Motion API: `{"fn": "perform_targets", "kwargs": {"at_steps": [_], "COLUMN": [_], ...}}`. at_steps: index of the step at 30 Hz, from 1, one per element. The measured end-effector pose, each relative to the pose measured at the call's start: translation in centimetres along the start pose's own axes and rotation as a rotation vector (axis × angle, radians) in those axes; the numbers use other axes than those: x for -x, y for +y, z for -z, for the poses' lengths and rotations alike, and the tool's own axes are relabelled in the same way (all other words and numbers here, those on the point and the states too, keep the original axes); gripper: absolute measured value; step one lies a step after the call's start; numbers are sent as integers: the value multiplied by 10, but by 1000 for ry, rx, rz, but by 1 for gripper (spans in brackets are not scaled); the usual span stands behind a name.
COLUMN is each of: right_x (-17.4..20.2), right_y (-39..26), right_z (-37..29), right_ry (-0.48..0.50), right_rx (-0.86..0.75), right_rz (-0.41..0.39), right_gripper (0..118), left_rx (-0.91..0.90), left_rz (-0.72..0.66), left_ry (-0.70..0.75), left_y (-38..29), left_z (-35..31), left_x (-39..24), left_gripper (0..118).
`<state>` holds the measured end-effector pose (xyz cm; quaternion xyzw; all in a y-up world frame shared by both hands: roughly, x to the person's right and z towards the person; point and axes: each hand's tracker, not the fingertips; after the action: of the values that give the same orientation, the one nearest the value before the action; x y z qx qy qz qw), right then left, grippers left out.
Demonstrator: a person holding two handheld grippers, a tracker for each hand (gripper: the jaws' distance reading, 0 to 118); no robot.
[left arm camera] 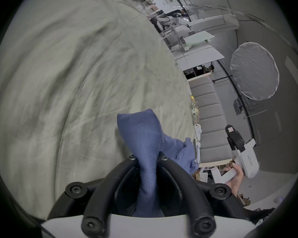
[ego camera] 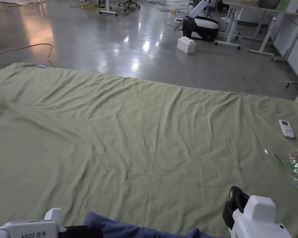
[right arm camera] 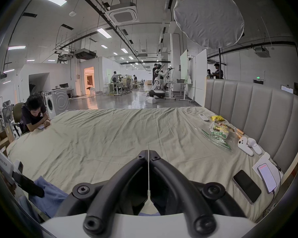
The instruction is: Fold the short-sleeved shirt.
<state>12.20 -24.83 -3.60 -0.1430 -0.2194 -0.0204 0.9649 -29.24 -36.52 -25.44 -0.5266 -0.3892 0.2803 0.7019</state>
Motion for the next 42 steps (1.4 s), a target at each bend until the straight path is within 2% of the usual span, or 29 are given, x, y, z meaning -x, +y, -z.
{"fn": "perform_targets", "kwargs": {"at_steps": [3,9,13,17,20,26,32,36,42], "right_x": [3,1,0,-2,-3,-4,-1,-1,-2], "right_y": [2,2,1,-2,-3,-7,-17,-20,-21], "right_z": [0,1,1,3,3,2,2,2,1], "right_ry": [10,16,16,19,15,14,26,18,16], "right_rx": [-4,0,5,15,26,37,63,76,77], "right_rz": [-15,-25,-27,-24,-13,-1,-3,30,26], "right_gripper": [2,2,2,2,2,2,2,2,2], "left_rx": [-27,-103,-142,-160,-133,-92,-43,0,49], "left_rz": [39,105,179,299,300,424,416,408,417], "left_ry": [16,166,383,532,469,415,370,327,345], "left_y": [7,19,21,19,13,3,-11,-25,-52], "left_z": [-22,-76,-100,-98,-83,-57,-15,23,89], "left_x": [-22,-49,-75,-102,-122,-156,-178,-193,-202], "left_gripper": [15,15,15,15,15,15,15,15,15]}}
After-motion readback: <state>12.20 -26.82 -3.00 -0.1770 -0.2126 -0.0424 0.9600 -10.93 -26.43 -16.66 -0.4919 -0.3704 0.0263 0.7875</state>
